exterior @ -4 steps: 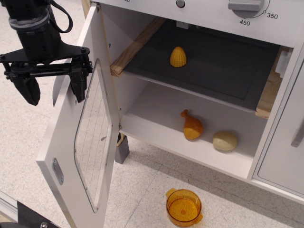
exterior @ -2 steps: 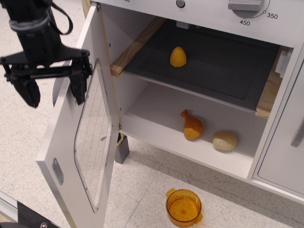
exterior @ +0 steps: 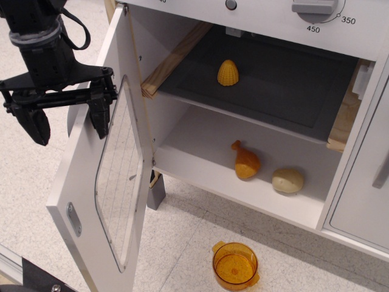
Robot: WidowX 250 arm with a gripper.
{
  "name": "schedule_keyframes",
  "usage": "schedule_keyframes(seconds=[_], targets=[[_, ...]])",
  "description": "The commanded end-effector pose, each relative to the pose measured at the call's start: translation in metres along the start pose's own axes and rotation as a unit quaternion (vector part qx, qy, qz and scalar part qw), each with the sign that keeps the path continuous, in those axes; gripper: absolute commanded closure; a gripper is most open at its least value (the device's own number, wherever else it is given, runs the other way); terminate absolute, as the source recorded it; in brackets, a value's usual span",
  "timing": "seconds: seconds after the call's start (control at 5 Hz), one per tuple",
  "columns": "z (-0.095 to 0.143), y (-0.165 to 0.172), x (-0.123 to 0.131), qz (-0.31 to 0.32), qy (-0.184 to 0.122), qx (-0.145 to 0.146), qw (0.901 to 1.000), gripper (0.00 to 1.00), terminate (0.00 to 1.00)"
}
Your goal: Close oven
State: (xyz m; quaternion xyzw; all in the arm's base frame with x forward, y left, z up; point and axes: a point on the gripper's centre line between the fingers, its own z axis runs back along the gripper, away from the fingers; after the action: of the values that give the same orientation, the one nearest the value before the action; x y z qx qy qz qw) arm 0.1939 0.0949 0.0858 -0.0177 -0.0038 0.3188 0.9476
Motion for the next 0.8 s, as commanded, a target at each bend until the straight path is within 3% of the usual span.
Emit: schedule_keyframes(seconds=[0.0, 0.2, 0.4, 0.6], targets=[[0.001, -0.020, -0.020, 0.025, -0.026, -0.010, 0.9993, 0.00, 0.00], [-0.001, -0.042, -0.026, 0.031, -0.030, -0.015, 0.9990, 0.00, 0.00], [-0.003, -0.059, -0.023, 0.046, -0.054, -0.017, 0.9973, 0.00, 0.00], [-0.009, -0.082, -0.009, 0.072, -0.073, -0.007, 0.9947, 0.00, 0.00]])
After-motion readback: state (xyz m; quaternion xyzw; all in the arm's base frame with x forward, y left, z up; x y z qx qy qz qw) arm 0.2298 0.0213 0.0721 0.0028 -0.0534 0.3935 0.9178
